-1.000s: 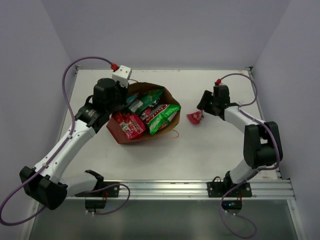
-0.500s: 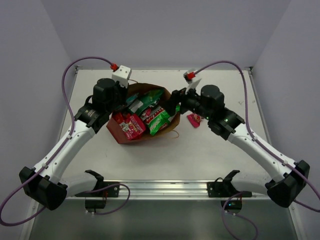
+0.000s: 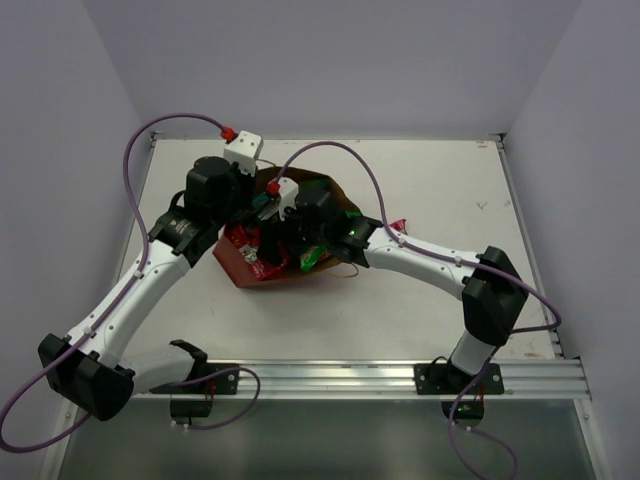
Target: Take the snacks out of the paper bag
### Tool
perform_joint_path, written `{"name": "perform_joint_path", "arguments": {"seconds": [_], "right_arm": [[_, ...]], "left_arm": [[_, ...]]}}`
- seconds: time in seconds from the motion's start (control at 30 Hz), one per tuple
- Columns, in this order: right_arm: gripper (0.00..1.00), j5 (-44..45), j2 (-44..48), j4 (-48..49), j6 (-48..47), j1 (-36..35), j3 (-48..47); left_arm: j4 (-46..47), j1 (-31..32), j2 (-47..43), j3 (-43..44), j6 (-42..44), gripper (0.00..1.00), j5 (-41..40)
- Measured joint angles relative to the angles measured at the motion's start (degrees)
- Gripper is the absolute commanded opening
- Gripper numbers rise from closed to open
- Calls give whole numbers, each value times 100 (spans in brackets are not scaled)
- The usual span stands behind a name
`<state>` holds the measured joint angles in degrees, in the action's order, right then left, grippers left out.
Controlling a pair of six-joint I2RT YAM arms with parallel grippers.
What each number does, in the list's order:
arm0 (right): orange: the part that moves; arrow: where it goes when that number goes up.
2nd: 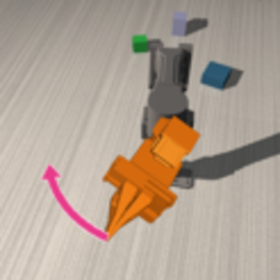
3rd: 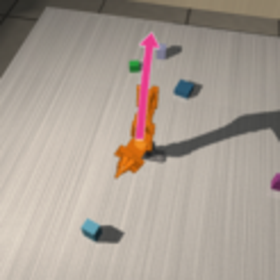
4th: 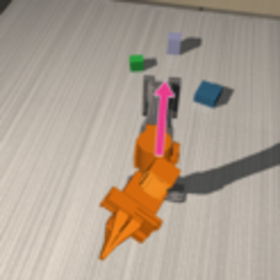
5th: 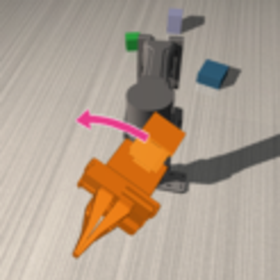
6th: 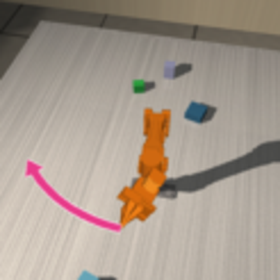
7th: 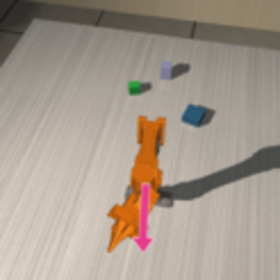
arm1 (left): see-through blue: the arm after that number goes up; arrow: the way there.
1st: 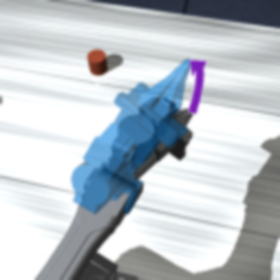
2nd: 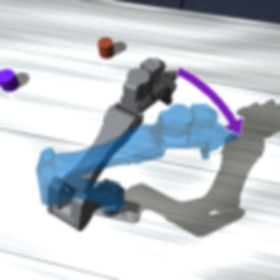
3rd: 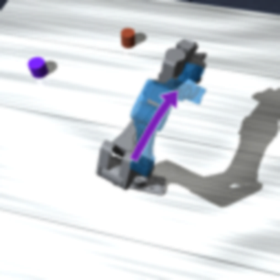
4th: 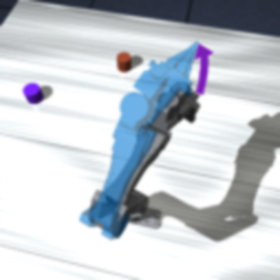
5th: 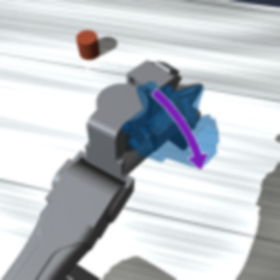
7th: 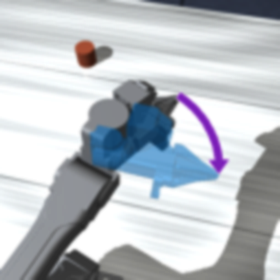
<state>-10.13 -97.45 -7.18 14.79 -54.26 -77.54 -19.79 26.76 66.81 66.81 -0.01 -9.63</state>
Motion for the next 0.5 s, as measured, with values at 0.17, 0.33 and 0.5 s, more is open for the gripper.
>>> {"name": "perform_joint_path", "arguments": {"seconds": [0.17, 0.33, 0.5], "right_arm": [[79, 33, -68, 184, -44, 0, 9], [49, -72, -127, 278, -120, 0, 9], [5, -348, -229, 358, -186, 33, 11]], "left_arm": [[-4, 0, 0, 0, 2, 0, 0], [-4, 0, -2, 0, 0, 0, 0], [-7, 0, -7, 0, 0, 0, -2]]}}
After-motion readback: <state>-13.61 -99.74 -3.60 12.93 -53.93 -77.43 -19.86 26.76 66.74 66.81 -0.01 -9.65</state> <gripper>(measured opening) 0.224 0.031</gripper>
